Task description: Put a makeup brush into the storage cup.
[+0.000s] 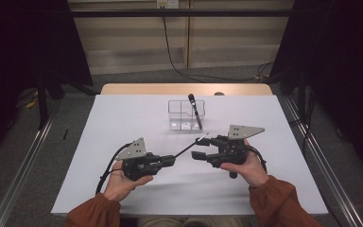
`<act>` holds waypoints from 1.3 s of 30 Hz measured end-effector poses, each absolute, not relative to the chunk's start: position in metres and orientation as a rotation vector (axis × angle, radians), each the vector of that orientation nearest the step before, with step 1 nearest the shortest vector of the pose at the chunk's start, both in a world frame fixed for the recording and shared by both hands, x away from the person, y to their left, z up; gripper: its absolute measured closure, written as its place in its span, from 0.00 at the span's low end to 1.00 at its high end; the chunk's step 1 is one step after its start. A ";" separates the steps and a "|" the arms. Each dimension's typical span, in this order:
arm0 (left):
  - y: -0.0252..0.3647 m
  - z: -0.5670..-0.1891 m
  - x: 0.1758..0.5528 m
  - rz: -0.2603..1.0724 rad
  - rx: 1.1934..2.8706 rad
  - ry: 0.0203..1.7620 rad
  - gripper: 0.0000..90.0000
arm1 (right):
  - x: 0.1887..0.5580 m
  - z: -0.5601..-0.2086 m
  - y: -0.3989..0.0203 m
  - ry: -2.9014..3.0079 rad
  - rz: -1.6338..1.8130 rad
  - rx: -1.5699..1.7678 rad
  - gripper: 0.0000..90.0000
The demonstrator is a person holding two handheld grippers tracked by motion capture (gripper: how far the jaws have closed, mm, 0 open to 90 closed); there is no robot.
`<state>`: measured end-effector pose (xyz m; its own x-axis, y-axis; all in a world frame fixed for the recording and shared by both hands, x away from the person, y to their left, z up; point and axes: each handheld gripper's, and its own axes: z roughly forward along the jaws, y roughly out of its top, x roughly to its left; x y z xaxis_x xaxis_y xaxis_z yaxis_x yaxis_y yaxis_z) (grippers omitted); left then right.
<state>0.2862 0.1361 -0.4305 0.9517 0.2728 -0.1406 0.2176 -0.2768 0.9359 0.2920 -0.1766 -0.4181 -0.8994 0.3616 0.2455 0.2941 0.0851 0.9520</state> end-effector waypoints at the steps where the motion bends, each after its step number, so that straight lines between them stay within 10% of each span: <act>1: 0.136 -0.431 0.286 0.054 1.870 0.358 0.95 | 0.292 -0.418 -0.177 2.263 1.979 0.696 0.52; 10: 0.133 -0.432 0.285 0.041 1.879 0.340 0.95 | 0.292 -0.418 -0.180 2.253 2.031 0.689 0.72; 39: 0.127 -0.438 0.283 0.042 1.916 0.315 0.95 | 0.296 -0.418 -0.182 2.251 2.121 0.721 0.86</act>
